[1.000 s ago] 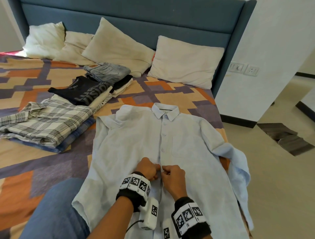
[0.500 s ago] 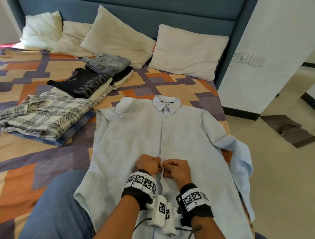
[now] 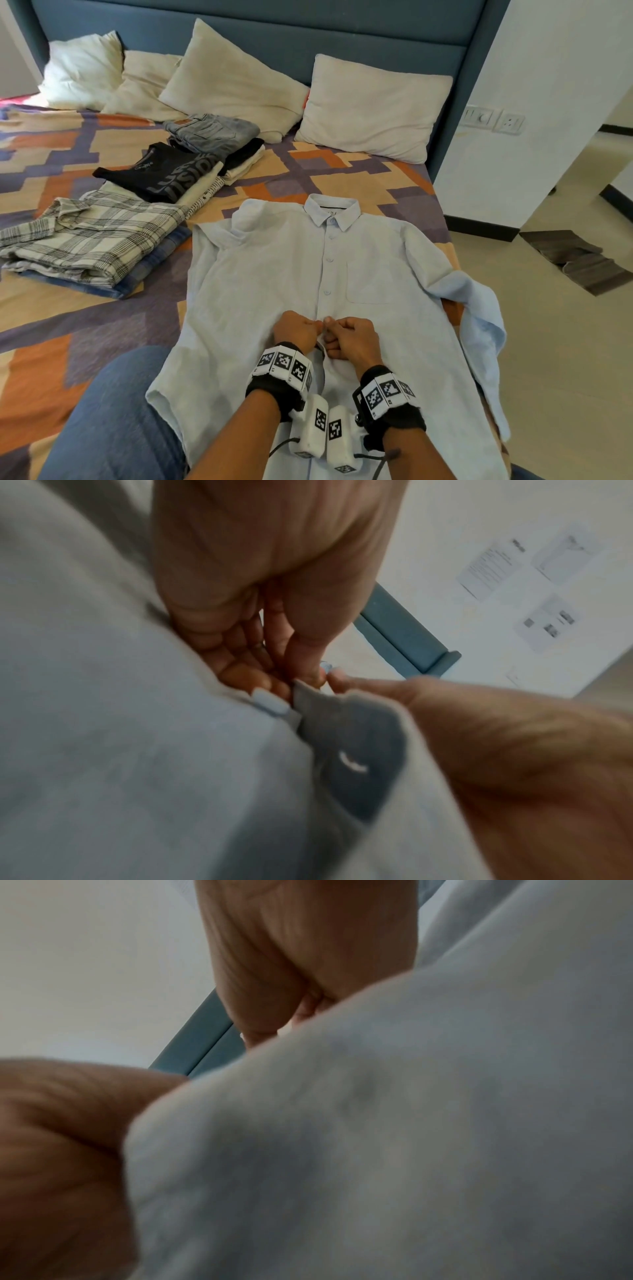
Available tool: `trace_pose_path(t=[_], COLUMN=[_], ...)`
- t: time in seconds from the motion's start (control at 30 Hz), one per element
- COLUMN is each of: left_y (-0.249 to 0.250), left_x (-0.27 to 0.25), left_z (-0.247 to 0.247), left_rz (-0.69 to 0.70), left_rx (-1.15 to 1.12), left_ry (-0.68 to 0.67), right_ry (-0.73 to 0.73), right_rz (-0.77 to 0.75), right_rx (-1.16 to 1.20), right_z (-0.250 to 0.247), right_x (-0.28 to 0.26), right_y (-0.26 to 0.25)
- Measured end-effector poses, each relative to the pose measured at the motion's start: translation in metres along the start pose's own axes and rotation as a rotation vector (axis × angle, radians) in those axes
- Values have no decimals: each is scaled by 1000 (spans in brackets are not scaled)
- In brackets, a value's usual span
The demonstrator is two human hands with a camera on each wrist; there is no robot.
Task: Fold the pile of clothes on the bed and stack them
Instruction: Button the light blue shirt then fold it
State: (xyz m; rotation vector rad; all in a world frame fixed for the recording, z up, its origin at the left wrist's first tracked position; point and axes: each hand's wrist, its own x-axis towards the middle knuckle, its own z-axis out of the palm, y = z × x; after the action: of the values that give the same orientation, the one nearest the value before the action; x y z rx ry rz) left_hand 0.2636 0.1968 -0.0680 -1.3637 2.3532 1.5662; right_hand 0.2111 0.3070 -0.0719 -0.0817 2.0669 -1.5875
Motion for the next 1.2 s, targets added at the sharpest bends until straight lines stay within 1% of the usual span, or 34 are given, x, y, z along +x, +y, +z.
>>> trace_pose_path(t=[0.1,0.17,0.3,0.43,0.53,0.57,0.6,0.63,0.67,0.7,0.77,0.83,0.9,0.97,1.03,1.1,1.13,1.2], left_y=[3,5,3,1,4,5,4,3,4,5,1,-4,-9,-12,-17,-20,-19,-17], left_x=[1,1,4,5,13,19,30,43,54,65,85,101,115,127,137,143,142,143], left_z=[-2,-2,4,2,-8,-16,-28,-41,-58,-76,-111,-139,-154,-159,-160,-157,-157,-160], left_rz=[-63,-84,-45,-5,-32,-28,-25,-25,-30,-35,-80,-148,-173,-178,-209,-195,-174,-154], left_rx=[-22,20,26,44,-54,-100,-164,-239,-268,-233,-18,158,192,142,40,13,20,5], left_ry=[4,27,36,-8,-38,-10,53,151,246,326,415,445,411,359,315,297,295,275], right_ry=[-74,-77,-67,-78,-120,-81,-4,105,210,286,371,377,371,371,346,349,349,361], right_rz=[23,21,41,37,50,35,3,-43,-85,-98,-51,10,55,108,129,127,154,210], right_rx=[40,4,-29,-79,-80,-84,-113,-168,-237,-302,-430,-615,-755,-871,-945,-865,-784,-518], right_z=[-6,-6,-2,-2,-13,-22,-34,-47,-65,-82,-114,-124,-129,-126,-122,-121,-122,-130], right_x=[-4,-5,-4,-4,-5,-1,7,16,26,37,66,66,73,81,88,96,100,104], right_y=[0,-1,-3,-6,-16,-19,-20,-22,-24,-23,-13,-30,-38,-46,-53,-57,-59,-60])
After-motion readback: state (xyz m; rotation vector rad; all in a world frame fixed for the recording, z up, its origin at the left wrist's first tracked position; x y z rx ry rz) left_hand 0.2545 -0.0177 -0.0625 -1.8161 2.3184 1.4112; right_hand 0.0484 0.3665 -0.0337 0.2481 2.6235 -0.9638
